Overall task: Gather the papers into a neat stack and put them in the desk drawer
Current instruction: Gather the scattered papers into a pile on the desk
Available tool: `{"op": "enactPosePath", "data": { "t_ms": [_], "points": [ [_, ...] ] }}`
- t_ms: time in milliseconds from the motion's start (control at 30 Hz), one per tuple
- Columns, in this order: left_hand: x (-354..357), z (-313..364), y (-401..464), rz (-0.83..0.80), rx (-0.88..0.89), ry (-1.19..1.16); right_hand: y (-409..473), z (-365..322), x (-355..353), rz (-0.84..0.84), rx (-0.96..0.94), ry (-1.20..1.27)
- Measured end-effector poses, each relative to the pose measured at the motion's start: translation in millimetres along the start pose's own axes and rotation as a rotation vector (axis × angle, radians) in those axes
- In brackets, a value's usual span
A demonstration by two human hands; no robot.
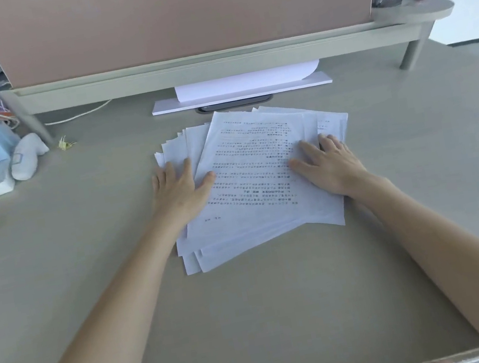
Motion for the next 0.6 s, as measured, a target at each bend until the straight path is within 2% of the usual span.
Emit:
{"op": "enactPosePath", "data": {
  "t_ms": [133, 200, 267, 400, 533, 600],
  "points": [
    [-1.9, -0.2, 9.3, -0.003, 0.04, -0.044, 9.3, 2.7, -15.8, 0.062, 0.087, 0.133],
    [-1.9, 2.3, 11.1, -0.003, 0.062, -0.046, 13.6, 7.0, -16.5, 0.111, 0.142, 0.031],
    [-4.2, 5.6, 13.1, -0.003, 0.077, -0.082, 21.0, 4.0, -6.7, 0.095, 0.113, -0.054],
    [-9.2, 13.0, 17.7, -0.011, 0.104, -0.165, 33.4, -11.4, 2.8, 0.047, -0.022, -0.049],
    [-13.7, 18.9, 16.3, -0.001, 0.128, -0.2, 37.6, -29.0, 1.6, -0.04, -0.033, 0.13],
    [-13.1, 19.3, 15.0, -0.012, 0.131, -0.208, 40.6, -38.9, -2.4, -0.031, -0.054, 0.257]
  ]
}}
Point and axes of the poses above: each hand's wrist, its own y-axis towards the middle knuckle, its own x-axis out of the palm, z = x × y, the point moved 10 cm from there along y, towards the middle knuckle
